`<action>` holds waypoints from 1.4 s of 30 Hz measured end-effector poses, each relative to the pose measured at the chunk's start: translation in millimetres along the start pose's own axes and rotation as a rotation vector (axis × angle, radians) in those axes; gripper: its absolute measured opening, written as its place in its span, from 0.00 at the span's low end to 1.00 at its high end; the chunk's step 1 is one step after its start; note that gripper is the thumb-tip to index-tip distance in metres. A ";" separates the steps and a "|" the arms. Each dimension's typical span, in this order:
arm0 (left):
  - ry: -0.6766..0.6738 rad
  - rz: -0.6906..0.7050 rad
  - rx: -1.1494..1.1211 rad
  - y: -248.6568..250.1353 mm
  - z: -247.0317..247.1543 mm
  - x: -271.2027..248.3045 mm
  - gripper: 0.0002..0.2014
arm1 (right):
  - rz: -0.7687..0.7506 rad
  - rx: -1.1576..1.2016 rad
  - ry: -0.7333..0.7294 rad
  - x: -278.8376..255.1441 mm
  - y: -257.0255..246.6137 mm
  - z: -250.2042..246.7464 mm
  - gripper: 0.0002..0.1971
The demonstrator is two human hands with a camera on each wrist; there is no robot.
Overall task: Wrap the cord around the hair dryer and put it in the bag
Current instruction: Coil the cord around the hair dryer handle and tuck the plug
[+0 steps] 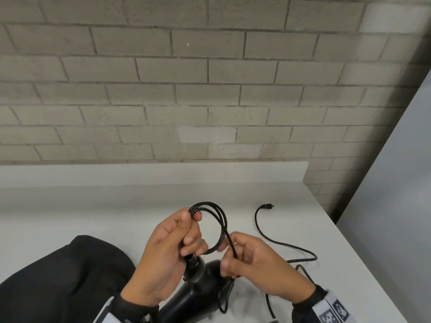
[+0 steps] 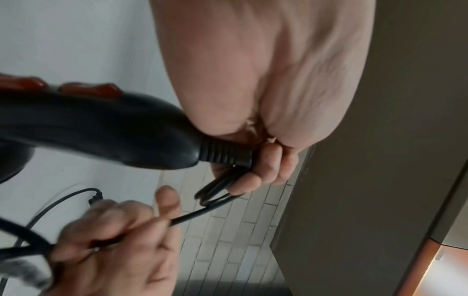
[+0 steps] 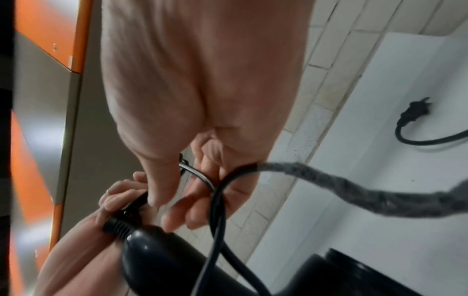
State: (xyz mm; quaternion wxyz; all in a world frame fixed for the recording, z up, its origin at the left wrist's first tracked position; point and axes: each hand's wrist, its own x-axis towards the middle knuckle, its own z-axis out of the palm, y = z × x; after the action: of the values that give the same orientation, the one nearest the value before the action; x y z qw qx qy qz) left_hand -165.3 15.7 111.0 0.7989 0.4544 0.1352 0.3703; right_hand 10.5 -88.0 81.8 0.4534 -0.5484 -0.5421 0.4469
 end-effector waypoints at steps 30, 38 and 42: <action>0.417 0.184 -0.087 31.1 -27.0 3.5 0.12 | 0.422 -1.267 0.452 -40.2 69.3 -21.8 0.17; 0.411 0.221 -0.027 39.0 -32.7 -1.8 0.12 | 0.369 -1.036 0.534 -37.7 59.3 -52.6 0.14; 0.372 0.205 0.038 36.8 -27.0 -2.9 0.12 | 0.357 -1.083 0.364 -22.8 63.0 -34.4 0.11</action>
State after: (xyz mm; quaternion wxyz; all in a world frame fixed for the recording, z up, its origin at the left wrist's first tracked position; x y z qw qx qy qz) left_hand -199.5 42.0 126.2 0.7095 0.4045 0.2404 0.5247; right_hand 55.9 -111.3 26.3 0.1129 -0.8519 -0.5058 0.0750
